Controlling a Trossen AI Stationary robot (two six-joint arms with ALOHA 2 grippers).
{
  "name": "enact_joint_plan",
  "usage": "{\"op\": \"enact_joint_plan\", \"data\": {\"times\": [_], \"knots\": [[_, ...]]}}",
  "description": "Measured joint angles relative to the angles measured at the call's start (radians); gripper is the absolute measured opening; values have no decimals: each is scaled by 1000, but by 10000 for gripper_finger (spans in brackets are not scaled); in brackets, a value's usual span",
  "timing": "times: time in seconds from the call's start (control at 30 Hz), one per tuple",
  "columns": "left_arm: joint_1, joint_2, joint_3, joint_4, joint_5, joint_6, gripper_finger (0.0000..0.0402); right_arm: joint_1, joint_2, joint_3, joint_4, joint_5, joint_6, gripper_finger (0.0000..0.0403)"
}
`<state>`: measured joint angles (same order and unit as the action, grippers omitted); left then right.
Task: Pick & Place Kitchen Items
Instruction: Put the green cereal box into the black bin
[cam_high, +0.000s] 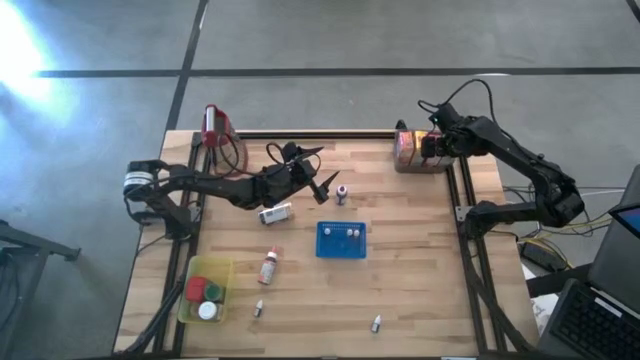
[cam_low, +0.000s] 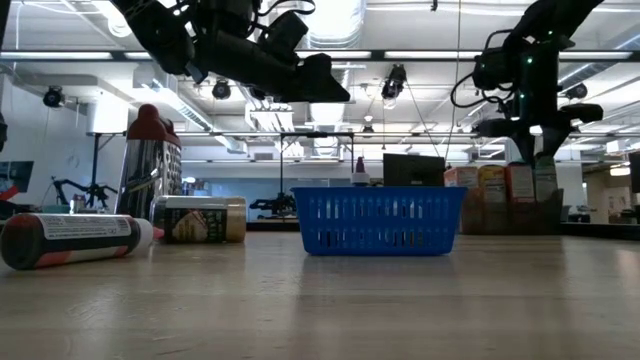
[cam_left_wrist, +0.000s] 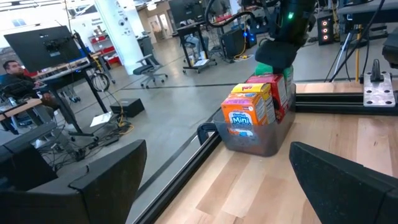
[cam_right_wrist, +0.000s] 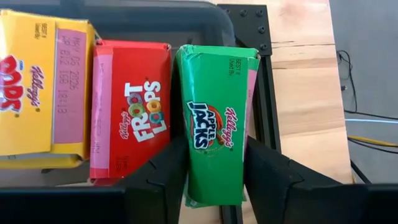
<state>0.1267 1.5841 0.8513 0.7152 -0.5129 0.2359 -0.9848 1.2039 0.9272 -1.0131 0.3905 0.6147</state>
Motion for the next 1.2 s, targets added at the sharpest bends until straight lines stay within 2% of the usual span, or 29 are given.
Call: {"op": "enact_joint_plan", "data": {"times": [0.37,0.7,0.97,1.1,1.2], "knots": [[0,0,0,0,0,0,399,0,-4,0,11,-22,6,195],[0,0,0,-1,0,0,399,7,-10,0,28,-27,18,221],[0,0,0,-1,0,0,399,7,-73,37,33,-36,15,238],[0,0,0,-1,0,0,399,7,-109,47,19,-43,19,226],[0,0,0,-1,0,0,399,-1,-125,45,-9,-40,20,191]]}}
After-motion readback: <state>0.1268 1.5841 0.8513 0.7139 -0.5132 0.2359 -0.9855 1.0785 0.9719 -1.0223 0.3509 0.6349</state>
